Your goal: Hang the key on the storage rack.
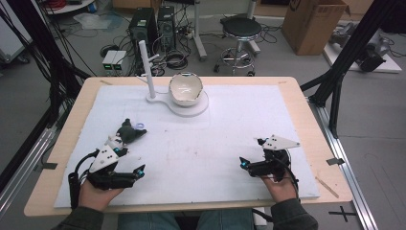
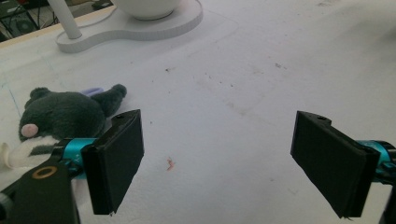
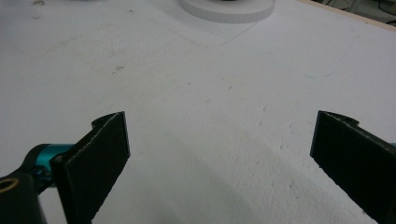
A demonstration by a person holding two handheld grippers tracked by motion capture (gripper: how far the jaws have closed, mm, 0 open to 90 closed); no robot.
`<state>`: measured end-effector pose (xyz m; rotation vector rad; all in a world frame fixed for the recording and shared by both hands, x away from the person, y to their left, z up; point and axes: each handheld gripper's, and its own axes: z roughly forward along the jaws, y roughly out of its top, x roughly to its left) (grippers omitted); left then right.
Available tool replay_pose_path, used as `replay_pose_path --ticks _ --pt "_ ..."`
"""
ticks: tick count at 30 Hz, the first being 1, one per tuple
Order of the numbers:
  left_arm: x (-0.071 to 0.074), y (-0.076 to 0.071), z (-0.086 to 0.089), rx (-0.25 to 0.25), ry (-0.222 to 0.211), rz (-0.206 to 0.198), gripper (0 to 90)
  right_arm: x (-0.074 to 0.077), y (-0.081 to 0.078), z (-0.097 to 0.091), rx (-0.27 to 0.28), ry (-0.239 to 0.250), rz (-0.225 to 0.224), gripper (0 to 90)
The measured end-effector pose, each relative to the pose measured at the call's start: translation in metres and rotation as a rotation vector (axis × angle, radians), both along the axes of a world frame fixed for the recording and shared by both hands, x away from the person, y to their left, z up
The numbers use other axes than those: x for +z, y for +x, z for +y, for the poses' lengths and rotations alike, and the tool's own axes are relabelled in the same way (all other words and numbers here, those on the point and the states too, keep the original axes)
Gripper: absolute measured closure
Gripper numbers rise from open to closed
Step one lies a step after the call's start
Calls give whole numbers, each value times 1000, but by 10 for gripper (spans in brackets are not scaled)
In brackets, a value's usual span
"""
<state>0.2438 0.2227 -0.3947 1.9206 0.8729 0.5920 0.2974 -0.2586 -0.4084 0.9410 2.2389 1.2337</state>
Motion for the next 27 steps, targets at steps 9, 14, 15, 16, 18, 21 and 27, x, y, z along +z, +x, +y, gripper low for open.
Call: replay_pose_path --ticks 9,14,15,16,18,21,27 --pt "12 5 7 -5 0 -13 192 2 -3 -6 -7 11 -7 39" --pt "21 7 15 14 -7 -33 196 3 -3 -10 -16 33 -10 39" --pt "22 7 17 18 -10 -33 196 3 -2 -10 -13 33 -14 39" --pt "23 8 19 19 -8 -34 196 3 -2 -9 -14 35 -9 39" --pt "25 10 23 28 -15 -33 198 3 -1 -7 -6 26 -11 39" --pt "29 15 28 33 -7 -30 202 3 -2 -4 2 19 -11 39" --pt "38 26 36 36 19 -34 215 4 -1 -2 7 19 -15 39"
